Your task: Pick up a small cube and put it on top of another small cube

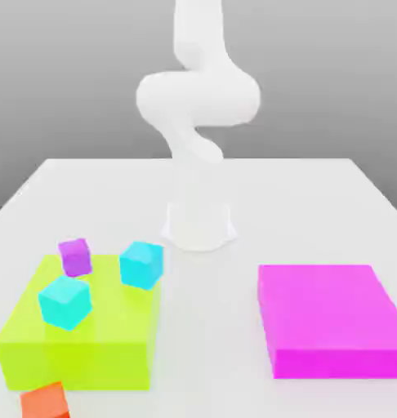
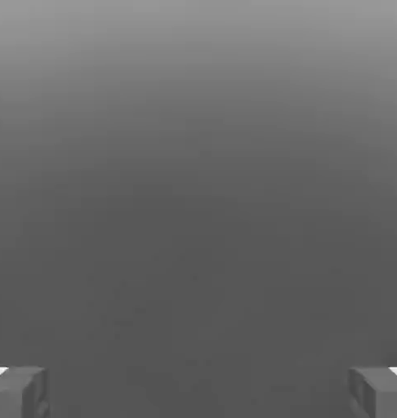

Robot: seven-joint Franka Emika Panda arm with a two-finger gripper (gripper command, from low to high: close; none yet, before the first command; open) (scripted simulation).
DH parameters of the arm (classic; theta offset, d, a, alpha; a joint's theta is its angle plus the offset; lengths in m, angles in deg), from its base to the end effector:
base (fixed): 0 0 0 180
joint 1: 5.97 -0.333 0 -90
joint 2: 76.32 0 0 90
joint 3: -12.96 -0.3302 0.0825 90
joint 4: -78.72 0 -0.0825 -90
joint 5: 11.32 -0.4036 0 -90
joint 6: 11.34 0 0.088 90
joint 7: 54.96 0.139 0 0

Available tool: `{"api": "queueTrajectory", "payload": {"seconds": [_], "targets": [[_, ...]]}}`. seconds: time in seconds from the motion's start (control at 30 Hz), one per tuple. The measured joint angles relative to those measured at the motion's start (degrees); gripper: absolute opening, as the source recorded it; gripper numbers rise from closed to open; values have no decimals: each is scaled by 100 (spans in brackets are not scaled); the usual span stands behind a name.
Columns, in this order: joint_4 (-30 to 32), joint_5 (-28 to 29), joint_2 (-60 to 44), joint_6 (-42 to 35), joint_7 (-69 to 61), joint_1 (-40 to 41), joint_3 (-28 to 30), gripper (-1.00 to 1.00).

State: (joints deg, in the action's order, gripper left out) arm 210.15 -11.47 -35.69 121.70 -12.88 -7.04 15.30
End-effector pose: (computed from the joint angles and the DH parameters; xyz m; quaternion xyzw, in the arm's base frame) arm 0.4109 -0.0139 0.6701 -0.8666 0.3452 -0.3321 0.1399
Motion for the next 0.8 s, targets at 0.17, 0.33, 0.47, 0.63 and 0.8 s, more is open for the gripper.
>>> {"api": "queueTrajectory", "payload": {"seconds": [0.17, 0.33, 0.47, 0.63, 0.8], "targets": [[-70, -63, -1056, 266, -795, -247, 537, 0], [-140, -300, -2086, 517, -1693, -370, 994, 0], [-197, -562, -2921, 718, -2460, -420, 1318, 0], [-272, -952, -3984, 952, -3465, -260, 1529, 0], [-344, -1227, -5030, 1195, -4386, 38, 1519, 0]]}}
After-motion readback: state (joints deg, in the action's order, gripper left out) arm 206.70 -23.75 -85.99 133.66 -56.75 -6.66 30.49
